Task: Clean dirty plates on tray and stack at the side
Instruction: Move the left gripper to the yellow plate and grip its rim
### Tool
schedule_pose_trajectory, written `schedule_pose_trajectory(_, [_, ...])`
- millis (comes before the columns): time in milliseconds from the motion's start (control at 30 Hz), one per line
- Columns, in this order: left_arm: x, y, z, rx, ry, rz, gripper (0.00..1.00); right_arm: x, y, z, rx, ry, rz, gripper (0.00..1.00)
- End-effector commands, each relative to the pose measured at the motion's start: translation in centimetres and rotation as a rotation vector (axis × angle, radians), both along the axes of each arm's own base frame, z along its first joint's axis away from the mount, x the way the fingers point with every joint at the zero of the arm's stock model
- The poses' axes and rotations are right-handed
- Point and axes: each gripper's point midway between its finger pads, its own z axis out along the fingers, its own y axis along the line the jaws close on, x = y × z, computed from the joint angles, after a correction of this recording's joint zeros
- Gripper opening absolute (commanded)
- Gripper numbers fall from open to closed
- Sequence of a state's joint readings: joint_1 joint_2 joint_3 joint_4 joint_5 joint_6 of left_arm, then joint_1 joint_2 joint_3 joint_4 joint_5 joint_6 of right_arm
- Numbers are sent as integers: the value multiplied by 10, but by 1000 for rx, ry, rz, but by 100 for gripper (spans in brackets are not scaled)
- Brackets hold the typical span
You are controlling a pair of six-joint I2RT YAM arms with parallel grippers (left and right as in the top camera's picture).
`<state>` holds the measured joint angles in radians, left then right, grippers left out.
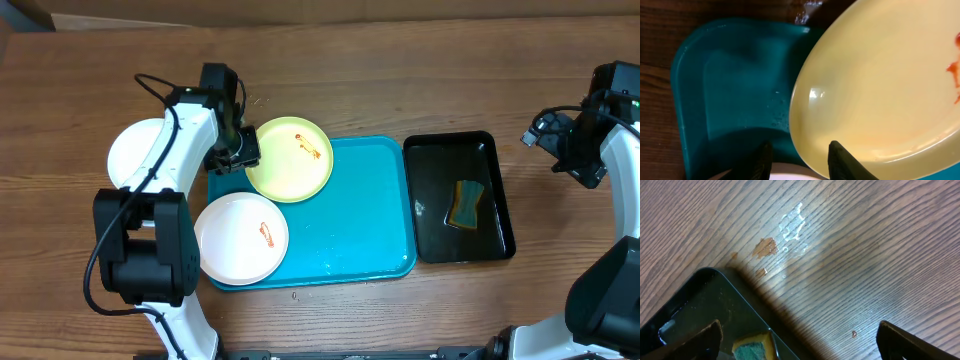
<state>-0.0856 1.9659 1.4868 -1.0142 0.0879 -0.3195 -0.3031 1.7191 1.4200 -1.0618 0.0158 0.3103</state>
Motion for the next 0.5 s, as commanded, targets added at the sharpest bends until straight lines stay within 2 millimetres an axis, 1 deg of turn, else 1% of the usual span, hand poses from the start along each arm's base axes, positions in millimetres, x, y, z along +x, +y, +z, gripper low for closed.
schedule_pose_trajectory(0, [-12,-4,-14,8,29,5,38,2,-3,11,-21,-30,-8,100])
schedule_pose_trajectory(67, [-15,-5,-20,7,30,2,38,2,-3,11,-21,-30,-8,100])
schedule_pose_trajectory(167, [-15,-5,-26,6,22,2,33,2,-3,11,-21,-30,-8,100])
schedule_pose_trajectory(267, [-12,-5,-26,5,11,2,32,2,-3,11,-21,-30,-8,100])
schedule_pose_trajectory(367, [-10,-10,-25,-20,1,-1,24,2,-3,11,-21,-30,-8,100])
schedule_pose_trajectory(467, [-9,-17,-24,-57,0,-4,24,2,-3,11,-21,-30,-8,100])
